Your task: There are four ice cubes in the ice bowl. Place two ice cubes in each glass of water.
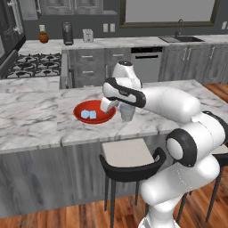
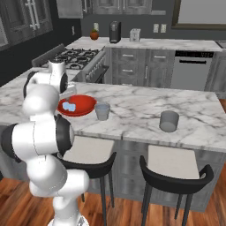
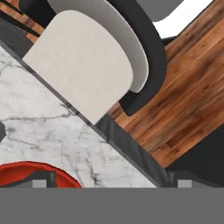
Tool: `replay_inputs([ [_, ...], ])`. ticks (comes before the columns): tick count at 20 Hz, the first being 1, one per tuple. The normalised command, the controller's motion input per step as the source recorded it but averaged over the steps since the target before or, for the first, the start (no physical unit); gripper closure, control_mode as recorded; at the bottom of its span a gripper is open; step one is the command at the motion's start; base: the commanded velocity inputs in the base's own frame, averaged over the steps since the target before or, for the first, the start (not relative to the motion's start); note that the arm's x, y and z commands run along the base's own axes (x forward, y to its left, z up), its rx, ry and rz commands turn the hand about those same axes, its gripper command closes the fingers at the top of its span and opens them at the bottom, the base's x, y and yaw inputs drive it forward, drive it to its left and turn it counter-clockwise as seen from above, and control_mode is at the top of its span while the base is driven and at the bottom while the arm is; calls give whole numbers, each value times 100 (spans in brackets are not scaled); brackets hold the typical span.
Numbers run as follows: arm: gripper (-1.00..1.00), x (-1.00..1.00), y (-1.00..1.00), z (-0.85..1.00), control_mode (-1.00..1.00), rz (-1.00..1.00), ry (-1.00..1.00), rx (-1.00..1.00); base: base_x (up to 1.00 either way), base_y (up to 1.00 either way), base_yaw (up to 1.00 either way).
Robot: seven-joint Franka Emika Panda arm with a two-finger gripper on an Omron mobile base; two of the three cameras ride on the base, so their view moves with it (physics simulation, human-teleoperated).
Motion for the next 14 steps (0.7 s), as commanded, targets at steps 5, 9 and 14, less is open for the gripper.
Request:
replay_inputs([
  [5, -100, 27, -9, -2, -100, -7, 16, 9, 0, 0, 0],
  [9, -100, 14, -2, -4, -100, -15, 19, 4, 0, 0, 0],
  [14, -100, 8, 0, -16, -100, -19, 17, 0, 0, 0, 0],
])
